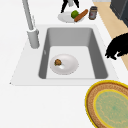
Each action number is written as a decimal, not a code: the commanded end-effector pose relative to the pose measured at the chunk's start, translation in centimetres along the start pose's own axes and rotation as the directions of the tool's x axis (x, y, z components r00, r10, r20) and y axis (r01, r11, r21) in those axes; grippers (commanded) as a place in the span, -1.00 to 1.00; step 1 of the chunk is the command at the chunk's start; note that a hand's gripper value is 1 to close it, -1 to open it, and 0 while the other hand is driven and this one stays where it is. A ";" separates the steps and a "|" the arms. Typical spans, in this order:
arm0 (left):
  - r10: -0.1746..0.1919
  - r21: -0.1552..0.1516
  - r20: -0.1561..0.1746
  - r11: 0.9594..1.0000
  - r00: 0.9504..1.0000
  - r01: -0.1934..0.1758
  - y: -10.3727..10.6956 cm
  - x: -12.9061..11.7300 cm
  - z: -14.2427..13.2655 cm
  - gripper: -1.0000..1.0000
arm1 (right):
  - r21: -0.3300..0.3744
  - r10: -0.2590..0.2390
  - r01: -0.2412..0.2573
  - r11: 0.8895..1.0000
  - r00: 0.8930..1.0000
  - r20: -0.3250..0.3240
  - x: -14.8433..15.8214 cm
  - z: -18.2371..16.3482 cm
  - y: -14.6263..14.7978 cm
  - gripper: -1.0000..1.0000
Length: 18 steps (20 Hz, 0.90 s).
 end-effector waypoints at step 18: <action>0.000 0.000 0.000 1.000 1.000 0.000 0.0 0.0 0.0 0.00 | 0.029 0.082 -0.085 0.996 0.993 0.083 -6.3 -4.9 4.0 -1.00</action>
